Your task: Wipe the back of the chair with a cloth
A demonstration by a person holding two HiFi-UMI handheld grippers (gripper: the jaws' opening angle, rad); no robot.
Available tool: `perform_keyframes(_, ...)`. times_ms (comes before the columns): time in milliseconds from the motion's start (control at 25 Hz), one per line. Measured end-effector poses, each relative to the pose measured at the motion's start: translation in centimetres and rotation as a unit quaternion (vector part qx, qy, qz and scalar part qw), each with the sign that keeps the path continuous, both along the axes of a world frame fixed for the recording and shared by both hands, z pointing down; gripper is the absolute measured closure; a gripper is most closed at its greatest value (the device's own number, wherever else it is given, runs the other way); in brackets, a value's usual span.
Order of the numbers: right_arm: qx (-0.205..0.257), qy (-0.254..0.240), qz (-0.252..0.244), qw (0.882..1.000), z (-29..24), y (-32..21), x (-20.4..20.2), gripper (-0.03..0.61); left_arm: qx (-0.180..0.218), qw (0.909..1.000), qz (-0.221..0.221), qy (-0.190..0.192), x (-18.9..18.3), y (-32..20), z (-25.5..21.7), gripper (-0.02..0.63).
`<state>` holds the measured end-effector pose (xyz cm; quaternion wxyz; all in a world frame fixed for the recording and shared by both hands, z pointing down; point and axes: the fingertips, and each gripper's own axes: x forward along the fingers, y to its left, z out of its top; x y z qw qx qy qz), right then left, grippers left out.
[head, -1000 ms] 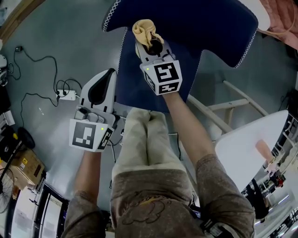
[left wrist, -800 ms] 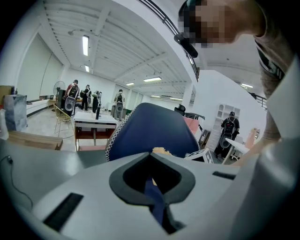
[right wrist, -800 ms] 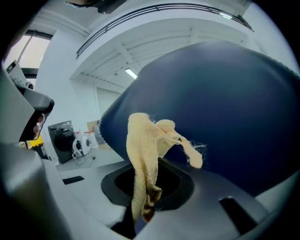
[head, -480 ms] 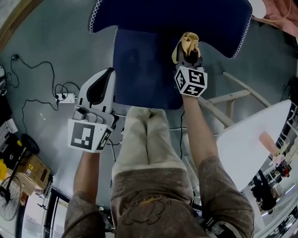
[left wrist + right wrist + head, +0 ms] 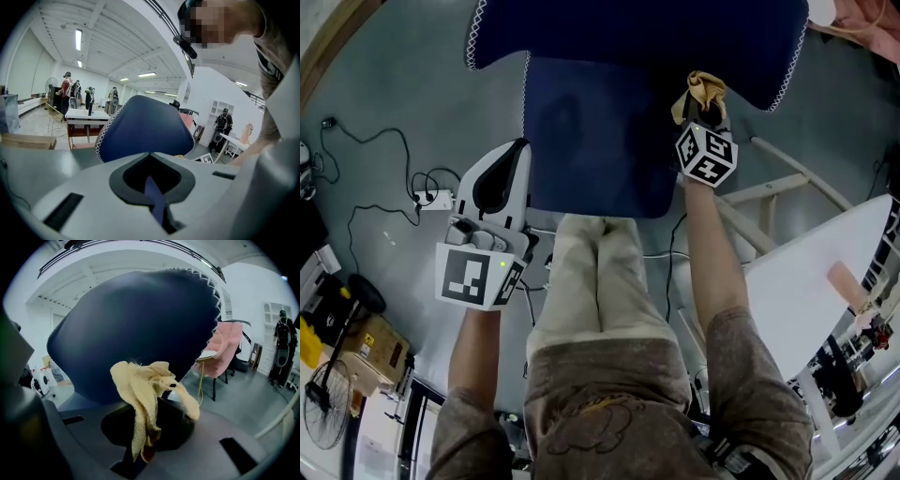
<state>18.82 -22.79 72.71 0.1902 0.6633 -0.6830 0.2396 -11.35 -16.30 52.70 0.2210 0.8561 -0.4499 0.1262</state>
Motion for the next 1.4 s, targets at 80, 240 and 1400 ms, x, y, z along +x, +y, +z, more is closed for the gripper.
perform_keyframes(80, -0.001, 0.000, 0.002, 1.000, 0.3, -0.4, 0.1, 0.508, -0.001, 1.0000, -0.001, 0.000, -0.1, -0.1, 0.2, 0.605)
perform_keyframes(240, -0.004, -0.005, 0.001, 1.000, 0.8, -1.2, -0.4, 0.508, -0.004, 1.0000, -0.002, -0.001, -0.2, -0.3, 0.5, 0.605)
perform_keyframes(1400, -0.019, -0.090, -0.194, 0.977, 1.5, -4.7, -22.1, 0.508, -0.013, 0.9988, -0.046, 0.007, -4.6, -0.9, 1.6, 0.606)
